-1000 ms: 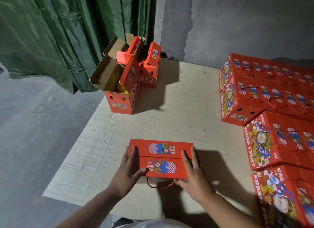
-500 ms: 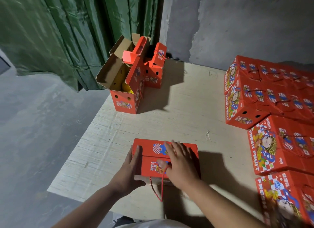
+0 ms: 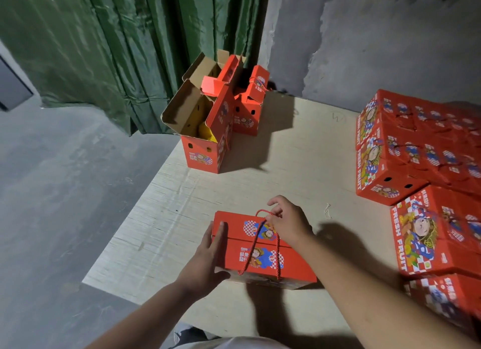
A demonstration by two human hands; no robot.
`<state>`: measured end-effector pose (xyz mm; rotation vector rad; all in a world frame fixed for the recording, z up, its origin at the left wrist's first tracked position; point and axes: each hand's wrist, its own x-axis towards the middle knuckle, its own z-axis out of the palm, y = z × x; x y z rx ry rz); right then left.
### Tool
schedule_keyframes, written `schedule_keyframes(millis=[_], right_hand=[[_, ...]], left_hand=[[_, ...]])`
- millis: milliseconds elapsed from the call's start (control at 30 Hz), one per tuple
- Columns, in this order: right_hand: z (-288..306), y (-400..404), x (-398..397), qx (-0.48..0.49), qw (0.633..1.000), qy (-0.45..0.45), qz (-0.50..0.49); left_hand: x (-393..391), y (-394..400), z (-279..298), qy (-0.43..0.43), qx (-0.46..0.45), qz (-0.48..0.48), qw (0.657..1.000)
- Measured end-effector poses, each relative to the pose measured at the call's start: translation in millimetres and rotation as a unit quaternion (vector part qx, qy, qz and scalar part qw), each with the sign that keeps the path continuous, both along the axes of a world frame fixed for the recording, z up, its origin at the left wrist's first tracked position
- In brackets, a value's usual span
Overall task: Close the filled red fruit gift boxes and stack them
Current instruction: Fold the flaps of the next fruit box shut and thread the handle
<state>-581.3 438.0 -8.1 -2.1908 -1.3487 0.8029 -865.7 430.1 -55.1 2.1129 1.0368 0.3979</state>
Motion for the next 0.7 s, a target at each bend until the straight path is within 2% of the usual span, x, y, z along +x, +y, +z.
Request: schedule_keyframes(millis=[133,333,467,700], right_hand=[[4,-10,-9,0.013,0.999,-0.040,0.018],[42,-19,-24,0.029,0.997,0.051,0.042],[76,-23,-30,0.075,0.988,0.121,0.053],[105,-36,-20,0.051,0.985,0.166,0.012]], left_hand=[[1,-1,2,-0.002,0.003,-0.003,1.000],[3,-1,2,0.004,-0.011,0.009,1.000],[5,-2,3,0.015,-0.014,0.028,0.999],[3,3,1,0.012,-0.024,0.021,0.999]])
